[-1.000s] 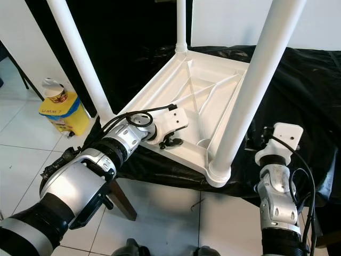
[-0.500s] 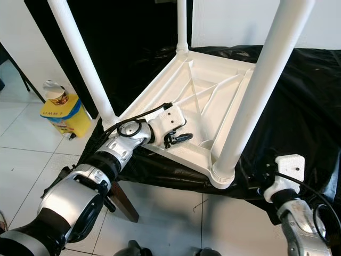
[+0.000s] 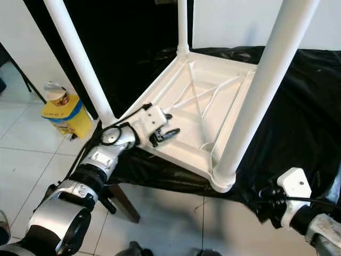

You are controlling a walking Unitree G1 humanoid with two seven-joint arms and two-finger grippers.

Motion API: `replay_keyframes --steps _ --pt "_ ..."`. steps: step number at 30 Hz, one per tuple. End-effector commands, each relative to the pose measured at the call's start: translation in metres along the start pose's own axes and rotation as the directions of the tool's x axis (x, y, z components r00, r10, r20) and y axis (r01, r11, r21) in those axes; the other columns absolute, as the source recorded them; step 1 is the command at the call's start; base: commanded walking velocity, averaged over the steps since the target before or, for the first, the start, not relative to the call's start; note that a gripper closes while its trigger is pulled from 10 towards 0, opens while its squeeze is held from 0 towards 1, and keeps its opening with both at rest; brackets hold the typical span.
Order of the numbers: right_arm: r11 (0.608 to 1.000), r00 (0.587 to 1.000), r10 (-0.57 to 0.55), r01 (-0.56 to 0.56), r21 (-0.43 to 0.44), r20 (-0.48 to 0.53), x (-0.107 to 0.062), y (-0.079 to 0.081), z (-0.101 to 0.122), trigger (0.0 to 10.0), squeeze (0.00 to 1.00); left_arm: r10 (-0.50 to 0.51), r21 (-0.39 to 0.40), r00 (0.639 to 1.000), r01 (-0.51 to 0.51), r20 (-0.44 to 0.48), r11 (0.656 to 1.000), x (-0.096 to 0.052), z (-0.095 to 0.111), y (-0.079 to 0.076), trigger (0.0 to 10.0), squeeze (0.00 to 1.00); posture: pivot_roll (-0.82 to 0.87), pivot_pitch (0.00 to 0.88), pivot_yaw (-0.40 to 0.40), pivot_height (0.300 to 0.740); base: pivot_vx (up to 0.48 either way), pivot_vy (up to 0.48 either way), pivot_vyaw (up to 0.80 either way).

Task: Building children table

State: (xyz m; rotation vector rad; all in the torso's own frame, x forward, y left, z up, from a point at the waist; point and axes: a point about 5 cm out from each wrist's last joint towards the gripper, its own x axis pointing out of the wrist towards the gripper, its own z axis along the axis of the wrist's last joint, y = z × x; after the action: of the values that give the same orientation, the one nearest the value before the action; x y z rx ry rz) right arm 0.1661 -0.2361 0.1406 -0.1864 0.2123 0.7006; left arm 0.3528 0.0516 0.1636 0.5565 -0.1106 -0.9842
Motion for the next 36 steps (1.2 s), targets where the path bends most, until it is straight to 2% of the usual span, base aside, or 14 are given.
replay_keyframes --steps 1,6,9,11,14,17,18,20,23,26,31,32,36 --pt "0.997 0.997 0.079 -0.079 0.018 -0.005 0.001 0.008 0.003 10.0 0.0 0.276 0.008 0.961 -0.276 -0.011 0.961 -0.004 -0.003 0.011 10.0 0.0 -0.14 0.041 0.041 0.74 0.0 0.0 0.0" --pt "0.995 0.994 0.103 -0.103 -0.005 0.025 0.006 0.01 0.01 10.0 0.0 0.273 0.014 0.962 -0.273 -0.009 0.962 -0.006 -0.003 0.009 10.0 0.0 -0.13 0.045 0.034 0.74 0.0 0.0 0.0" --pt "0.998 0.995 0.048 -0.045 -0.039 0.087 0.027 0.004 0.019 10.0 0.0 0.279 0.02 0.96 -0.279 -0.014 0.96 -0.009 -0.003 0.006 10.0 0.0 -0.11 0.051 0.016 0.74 0.0 0.0 0.0" --pt "0.999 0.994 0.037 -0.033 -0.042 0.1 0.032 0.003 0.022 10.0 0.0 0.283 0.018 0.959 -0.282 -0.017 0.959 -0.01 -0.003 0.005 10.0 0.0 -0.11 0.053 0.011 0.74 0.0 0.0 0.0" --pt "0.999 0.993 0.026 -0.021 -0.037 0.113 0.037 0.003 0.023 10.0 0.0 0.286 0.018 0.958 -0.286 -0.019 0.958 -0.011 -0.002 0.004 10.0 0.0 -0.1 0.056 0.006 0.74 0.0 0.0 0.0" --pt "1.0 0.992 -0.001 0.005 -0.028 0.126 0.052 0.004 0.023 10.0 0.0 0.296 0.022 0.955 -0.295 -0.032 0.955 -0.014 -0.003 0.001 10.0 0.0 -0.09 0.059 0.001 0.74 0.0 0.0 0.0" --pt "1.0 0.992 -0.001 0.005 -0.028 0.126 0.052 0.004 0.023 10.0 0.0 0.296 0.022 0.955 -0.295 -0.032 0.955 -0.014 -0.003 0.001 10.0 0.0 -0.09 0.059 0.001 0.74 0.0 0.0 0.0" --pt "0.999 0.985 -0.044 0.045 -0.004 0.166 0.067 0.003 0.026 10.0 0.0 0.299 0.021 0.954 -0.298 -0.037 0.954 -0.015 -0.003 -0.002 10.0 0.0 -0.09 0.059 -0.004 0.74 0.0 0.0 0.0" --pt "0.998 0.983 -0.06 0.06 0.004 0.176 0.081 0.005 0.025 10.0 0.0 0.3 0.022 0.953 -0.299 -0.037 0.954 -0.014 -0.002 -0.004 10.0 0.0 -0.09 0.06 -0.004 0.74 0.0 0.0 0.0" --pt "0.997 0.981 -0.078 0.077 0.011 0.179 0.09 0.006 0.024 10.0 0.0 0.303 0.021 0.952 -0.302 -0.036 0.953 -0.013 0.0 -0.004 10.0 0.0 -0.09 0.06 -0.006 0.74 0.0 0.0 0.0" --pt "0.995 0.979 -0.098 0.098 0.011 0.176 0.095 0.003 0.022 9.7 0.0 0.306 0.023 0.951 -0.305 -0.036 0.952 -0.013 0.002 -0.005 10.0 0.0 -0.08 0.061 -0.01 0.74 0.0 0.0 0.0" --pt "0.99 0.975 -0.142 0.141 0.023 0.168 0.096 -0.004 0.02 0.0 0.0 0.31 0.024 0.95 -0.31 -0.037 0.951 -0.013 0.002 -0.005 10.0 0.0 -0.08 0.063 -0.015 0.74 0.0 0.0 0.0" --pt "0.976 0.964 -0.219 0.216 0.039 0.152 0.095 -0.017 0.016 0.0 0.0 0.318 0.027 0.947 -0.317 -0.04 0.948 -0.015 0.003 -0.005 10.0 0.0 -0.08 0.063 -0.015 0.74 0.0 0.0 0.0"
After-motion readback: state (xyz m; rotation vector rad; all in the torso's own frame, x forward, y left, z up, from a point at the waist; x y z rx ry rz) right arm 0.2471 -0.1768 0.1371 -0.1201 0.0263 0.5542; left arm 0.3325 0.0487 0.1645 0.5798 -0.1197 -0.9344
